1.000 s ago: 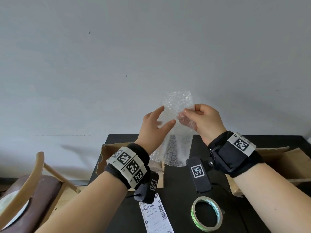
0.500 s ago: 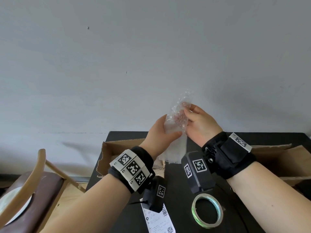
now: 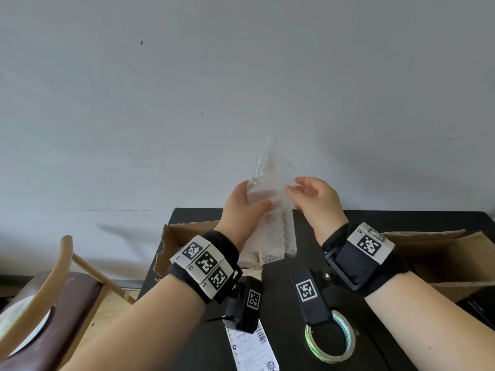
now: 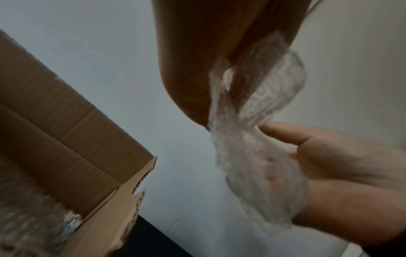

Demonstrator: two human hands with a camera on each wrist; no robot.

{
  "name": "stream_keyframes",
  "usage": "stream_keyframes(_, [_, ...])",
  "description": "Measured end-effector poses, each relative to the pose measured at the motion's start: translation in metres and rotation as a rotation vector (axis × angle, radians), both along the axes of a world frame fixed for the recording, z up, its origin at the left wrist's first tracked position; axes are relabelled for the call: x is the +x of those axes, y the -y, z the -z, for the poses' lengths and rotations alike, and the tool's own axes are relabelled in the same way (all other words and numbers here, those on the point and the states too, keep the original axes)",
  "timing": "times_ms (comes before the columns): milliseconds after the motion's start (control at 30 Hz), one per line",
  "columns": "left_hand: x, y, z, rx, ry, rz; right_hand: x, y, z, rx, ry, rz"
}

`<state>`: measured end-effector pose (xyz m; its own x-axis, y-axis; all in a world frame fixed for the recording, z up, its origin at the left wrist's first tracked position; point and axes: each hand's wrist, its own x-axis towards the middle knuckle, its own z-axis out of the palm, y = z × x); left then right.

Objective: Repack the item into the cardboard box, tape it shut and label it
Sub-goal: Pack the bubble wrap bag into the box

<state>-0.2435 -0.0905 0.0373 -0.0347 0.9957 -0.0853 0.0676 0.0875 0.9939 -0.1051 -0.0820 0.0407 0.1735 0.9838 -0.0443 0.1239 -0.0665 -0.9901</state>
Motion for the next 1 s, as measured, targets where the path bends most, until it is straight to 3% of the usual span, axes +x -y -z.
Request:
stream_keyframes(133, [-0.004,-0.002,0.002,0.02,-0.005,-0.067,-0.004,0.003,0.004,-0.256,-0.117,-0.225])
stream_keyframes(200, [-0.004,-0.003,0.004,0.039,0.011,-0.096,-0.008,0.006,0.005,-0.155,-0.068,-0.249])
stream_keyframes(333, [-0.011,-0.003,0.008,0.017,0.015,-0.141,-0.013,0.006,0.009,0.091,0.218,-0.186])
stream_keyframes(433, [-0.021,-0.001,0.005,-0.028,0.132,-0.145,-0.017,0.007,0.009,0.165,0.284,-0.189])
stream_keyframes(600, [-0.038,0.004,0.003,-0.083,0.178,-0.166,-0.029,0.009,0.007,0.32,0.421,-0.141])
stream_keyframes(700, [-0.047,0.009,0.0,-0.165,0.235,-0.165,-0.038,0.012,0.009,0.405,0.51,-0.2])
stream_keyframes(867, [-0.07,0.019,0.001,-0.242,0.37,-0.253,-0.052,0.021,0.006,0.395,0.542,-0.406])
stream_keyframes(1000, [-0.088,0.031,0.003,-0.281,0.431,-0.258,-0.069,0.027,0.008,0.257,0.808,-0.563])
